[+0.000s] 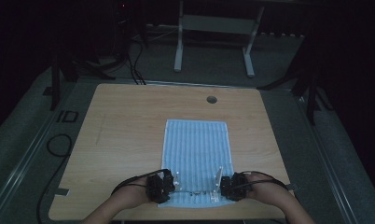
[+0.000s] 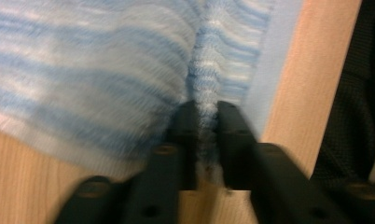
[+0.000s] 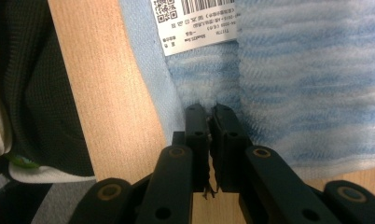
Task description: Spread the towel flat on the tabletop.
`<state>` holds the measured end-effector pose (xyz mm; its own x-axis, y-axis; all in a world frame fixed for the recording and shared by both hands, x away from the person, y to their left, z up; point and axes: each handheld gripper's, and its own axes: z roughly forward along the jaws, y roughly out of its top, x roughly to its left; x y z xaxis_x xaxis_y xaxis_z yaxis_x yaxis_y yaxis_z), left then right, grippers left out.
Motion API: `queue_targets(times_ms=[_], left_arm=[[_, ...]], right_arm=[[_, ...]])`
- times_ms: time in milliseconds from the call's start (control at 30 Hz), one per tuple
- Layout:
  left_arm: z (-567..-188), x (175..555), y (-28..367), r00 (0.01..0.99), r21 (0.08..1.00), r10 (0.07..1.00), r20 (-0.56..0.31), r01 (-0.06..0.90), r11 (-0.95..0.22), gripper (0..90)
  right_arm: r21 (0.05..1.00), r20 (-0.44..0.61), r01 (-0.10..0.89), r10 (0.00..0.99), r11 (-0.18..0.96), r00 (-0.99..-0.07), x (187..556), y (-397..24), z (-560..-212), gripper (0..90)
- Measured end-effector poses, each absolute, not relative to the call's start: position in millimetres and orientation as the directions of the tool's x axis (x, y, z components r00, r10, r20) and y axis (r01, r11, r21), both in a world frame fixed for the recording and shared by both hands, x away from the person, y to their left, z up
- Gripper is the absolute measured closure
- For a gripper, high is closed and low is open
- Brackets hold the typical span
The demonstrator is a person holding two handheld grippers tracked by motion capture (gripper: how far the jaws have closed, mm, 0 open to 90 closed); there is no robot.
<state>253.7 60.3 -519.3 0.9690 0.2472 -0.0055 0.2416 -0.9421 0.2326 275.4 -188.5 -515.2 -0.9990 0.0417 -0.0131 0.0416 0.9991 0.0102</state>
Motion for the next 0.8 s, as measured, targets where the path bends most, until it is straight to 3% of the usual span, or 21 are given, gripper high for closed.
queue_targets(times_ms=[233,400,533,633,800], left_arm=[[-490.1,239.7,69.3,0.964,0.307,0.263,-0.047,0.264,-0.914,86.5],[-472.0,209.7,73.4,0.974,0.320,0.186,-0.125,0.217,-0.922,85.7],[-471.2,192.4,74.3,0.979,0.301,0.101,-0.175,0.150,-0.942,70.3],[-467.8,201.0,79.8,0.980,0.309,0.154,-0.127,0.187,-0.932,63.9],[-469.5,242.0,86.1,0.968,0.331,0.244,-0.058,0.249,-0.910,58.8]], right_arm=[[0.117,-0.033,0.051,0.055,0.992,-0.998,267.1,-195.3,-476.6,86.4],[0.125,-0.014,-0.001,0.001,0.992,-1.000,234.8,-201.0,-449.7,86.3],[0.113,0.082,-0.074,-0.084,0.991,-0.993,204.2,-202.2,-453.0,77.4],[0.137,0.037,-0.045,-0.050,0.990,-0.998,207.2,-207.7,-444.2,76.2],[0.197,-0.051,0.039,0.050,0.980,-0.997,248.2,-216.5,-436.5,76.4]])
